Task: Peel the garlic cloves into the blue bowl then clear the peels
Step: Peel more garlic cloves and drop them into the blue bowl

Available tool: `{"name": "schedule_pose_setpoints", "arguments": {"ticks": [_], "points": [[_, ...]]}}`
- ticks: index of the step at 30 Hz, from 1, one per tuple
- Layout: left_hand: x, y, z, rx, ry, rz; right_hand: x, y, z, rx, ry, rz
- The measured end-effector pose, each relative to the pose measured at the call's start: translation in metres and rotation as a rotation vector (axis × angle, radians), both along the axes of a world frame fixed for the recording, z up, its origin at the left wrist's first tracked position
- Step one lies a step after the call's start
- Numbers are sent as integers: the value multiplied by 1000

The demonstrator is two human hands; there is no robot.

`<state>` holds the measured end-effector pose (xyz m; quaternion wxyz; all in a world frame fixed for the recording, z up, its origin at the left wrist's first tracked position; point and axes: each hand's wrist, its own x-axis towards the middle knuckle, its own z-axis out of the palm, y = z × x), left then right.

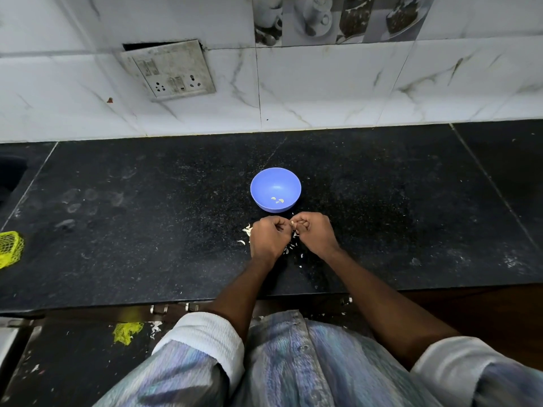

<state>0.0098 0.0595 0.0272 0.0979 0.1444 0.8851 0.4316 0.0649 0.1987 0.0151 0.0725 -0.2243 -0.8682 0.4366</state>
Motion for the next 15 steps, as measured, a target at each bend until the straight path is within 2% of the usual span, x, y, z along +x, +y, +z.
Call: {"name": "schedule_pose_setpoints", "arguments": {"ticks": [9,15], "points": [[3,1,9,-37,-43,39,1,-1,2,41,23,50],[4,0,7,36,-131,87,3,-3,7,-142,18,-17]]}}
